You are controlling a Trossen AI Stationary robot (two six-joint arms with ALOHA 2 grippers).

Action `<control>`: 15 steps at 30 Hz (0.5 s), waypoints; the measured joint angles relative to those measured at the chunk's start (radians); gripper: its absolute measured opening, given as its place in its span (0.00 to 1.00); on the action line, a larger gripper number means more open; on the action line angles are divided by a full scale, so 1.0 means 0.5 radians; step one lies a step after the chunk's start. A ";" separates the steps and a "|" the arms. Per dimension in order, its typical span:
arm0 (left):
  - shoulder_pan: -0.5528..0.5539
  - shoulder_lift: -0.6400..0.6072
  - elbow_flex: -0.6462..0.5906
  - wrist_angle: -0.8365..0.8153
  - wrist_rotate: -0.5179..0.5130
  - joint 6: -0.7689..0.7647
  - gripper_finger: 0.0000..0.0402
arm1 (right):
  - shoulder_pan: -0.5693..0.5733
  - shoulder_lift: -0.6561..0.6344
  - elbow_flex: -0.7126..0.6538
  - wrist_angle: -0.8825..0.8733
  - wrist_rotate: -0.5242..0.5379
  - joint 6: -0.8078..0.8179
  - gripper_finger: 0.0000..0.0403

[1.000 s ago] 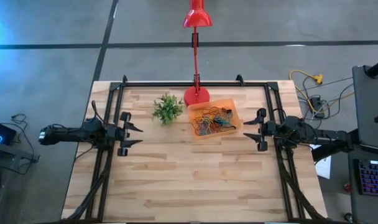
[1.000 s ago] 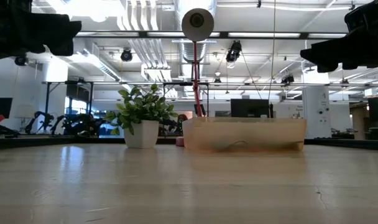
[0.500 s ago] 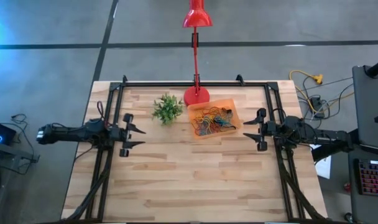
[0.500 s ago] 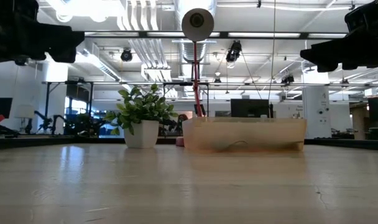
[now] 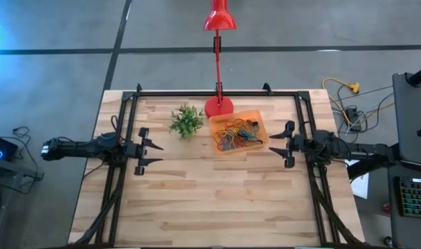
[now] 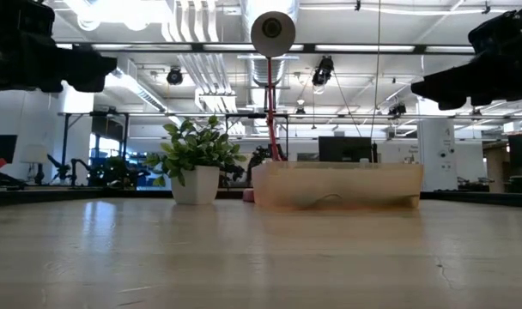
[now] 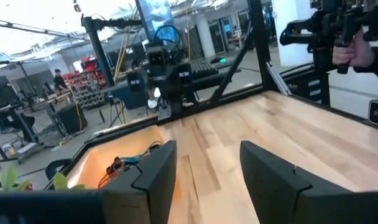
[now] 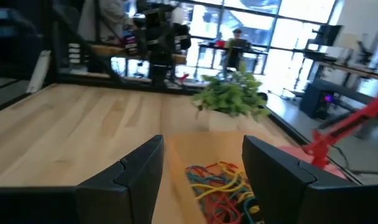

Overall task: Pick and place rubber bands into bin
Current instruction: Return to Home Position

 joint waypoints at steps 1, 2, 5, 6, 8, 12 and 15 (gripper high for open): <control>0.000 -0.014 0.000 -0.008 0.003 0.001 0.40 | 0.009 0.007 0.000 -0.003 -0.020 -0.012 0.51; 0.000 -0.030 0.000 -0.007 0.015 0.001 0.40 | 0.024 0.011 0.000 -0.006 -0.041 -0.029 0.51; 0.000 -0.078 0.000 -0.025 0.036 -0.002 0.40 | 0.072 0.006 -0.001 -0.004 -0.030 -0.052 0.51; 0.000 -0.095 0.000 -0.024 0.036 -0.002 0.40 | 0.082 0.005 -0.001 -0.001 0.003 -0.053 0.51; 0.000 -0.105 0.000 -0.023 0.038 -0.001 0.40 | 0.091 0.004 -0.001 0.011 0.069 -0.058 0.51; 0.000 -0.090 0.000 -0.025 0.041 -0.026 0.40 | 0.091 0.004 -0.001 0.014 0.083 -0.086 0.51; 0.000 -0.076 0.000 -0.062 0.024 -0.062 0.40 | 0.091 0.006 -0.001 0.014 0.088 -0.057 0.51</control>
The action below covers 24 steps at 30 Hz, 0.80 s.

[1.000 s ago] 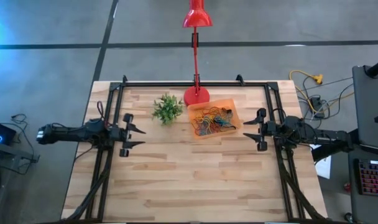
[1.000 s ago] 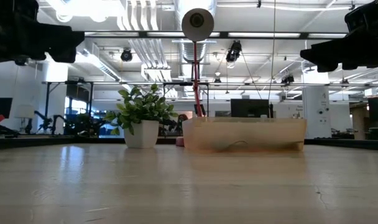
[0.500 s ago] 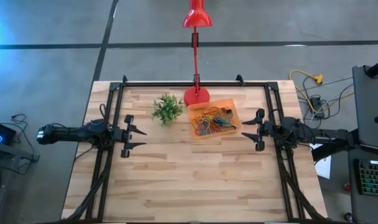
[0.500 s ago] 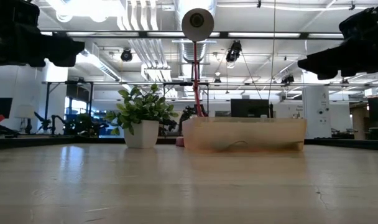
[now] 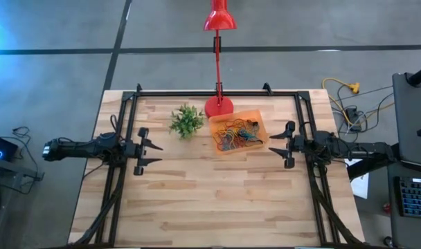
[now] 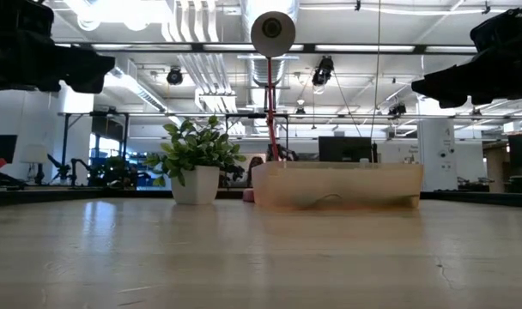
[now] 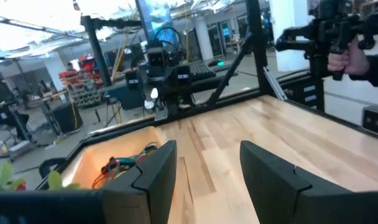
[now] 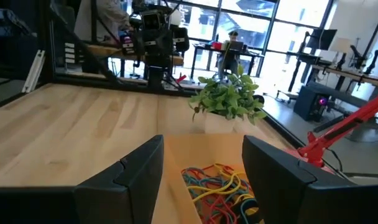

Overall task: Pick and place rubber bands into bin
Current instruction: Return to Home Position

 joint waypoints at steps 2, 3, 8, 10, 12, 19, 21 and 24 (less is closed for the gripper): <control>0.000 -0.011 0.000 -0.004 -0.062 -0.037 0.40 | 0.000 0.001 0.000 0.000 0.002 0.013 0.51; 0.001 -0.021 0.000 -0.018 -0.102 -0.047 0.40 | 0.000 0.001 0.000 0.001 0.009 0.013 0.51; 0.002 -0.029 0.000 -0.030 -0.157 -0.048 0.40 | 0.000 0.001 0.000 0.003 0.029 0.008 0.51; 0.002 -0.029 0.000 -0.036 -0.157 -0.048 0.40 | 0.000 0.003 0.000 0.004 0.028 0.006 0.51; 0.001 -0.028 0.000 -0.039 -0.157 -0.062 0.40 | 0.000 0.005 0.000 0.003 0.027 -0.002 0.51; 0.001 0.009 0.000 -0.040 -0.161 -0.099 0.40 | 0.000 0.016 0.000 0.005 0.030 -0.029 0.51; 0.001 0.022 0.000 -0.040 -0.161 -0.099 0.40 | 0.000 0.014 0.000 0.006 0.030 -0.032 0.51; 0.001 0.040 0.000 -0.040 -0.161 -0.102 0.40 | 0.000 0.014 0.000 0.008 0.030 -0.040 0.51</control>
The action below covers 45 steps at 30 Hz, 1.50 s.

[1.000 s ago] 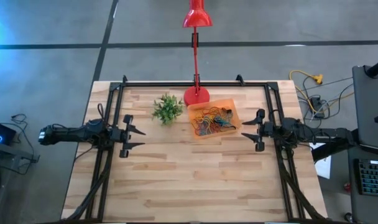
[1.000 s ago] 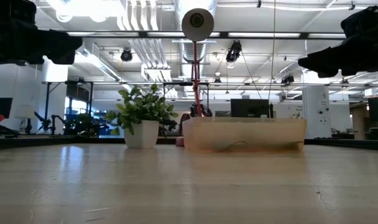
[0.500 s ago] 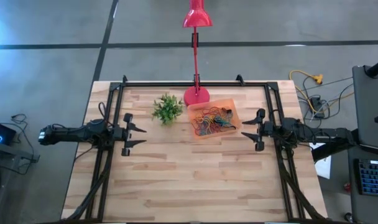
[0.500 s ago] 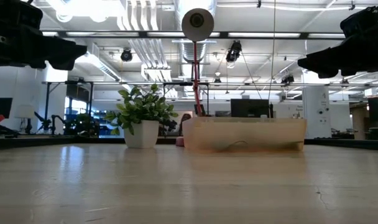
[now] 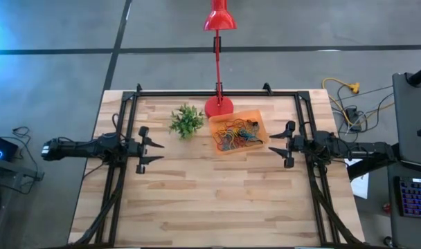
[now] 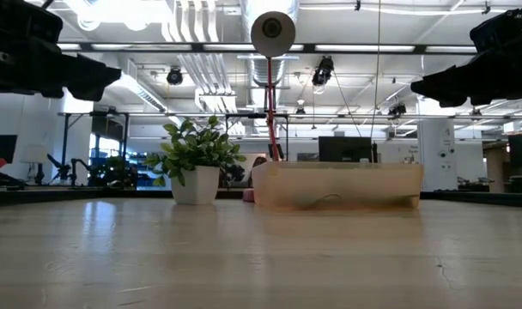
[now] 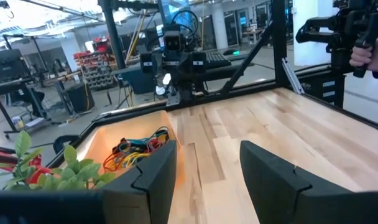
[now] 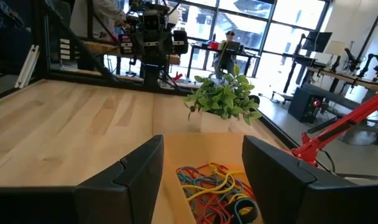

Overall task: Pick and place rubber bands into bin
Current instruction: Return to Home Position

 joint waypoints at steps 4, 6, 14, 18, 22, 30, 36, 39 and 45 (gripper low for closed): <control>0.000 0.029 0.000 0.000 0.000 -0.001 0.40 | 0.000 0.001 0.000 0.002 0.000 0.000 0.51; 0.000 0.045 0.000 0.000 0.000 -0.001 0.40 | 0.000 0.001 0.000 0.002 0.000 0.000 0.51; 0.002 0.089 0.000 0.001 0.000 0.001 0.40 | 0.000 0.000 0.000 0.002 0.000 0.002 0.51; 0.002 0.109 0.000 0.001 0.001 0.001 0.40 | 0.000 0.000 0.000 0.002 0.000 0.005 0.51; 0.002 0.129 0.000 0.001 0.000 0.001 0.40 | 0.000 0.000 0.000 0.002 0.000 0.008 0.51; 0.002 0.166 0.000 0.002 0.000 0.002 0.40 | 0.000 0.000 0.000 0.002 0.000 0.008 0.51; 0.002 0.192 0.000 0.002 0.000 0.002 0.40 | 0.000 0.000 0.000 0.002 0.000 0.008 0.51; 0.002 0.198 0.000 0.002 0.000 0.002 0.40 | 0.000 0.000 0.000 0.002 0.000 0.008 0.51; 0.002 0.204 0.000 0.002 0.000 0.002 0.40 | 0.000 0.000 0.000 0.002 0.000 0.008 0.51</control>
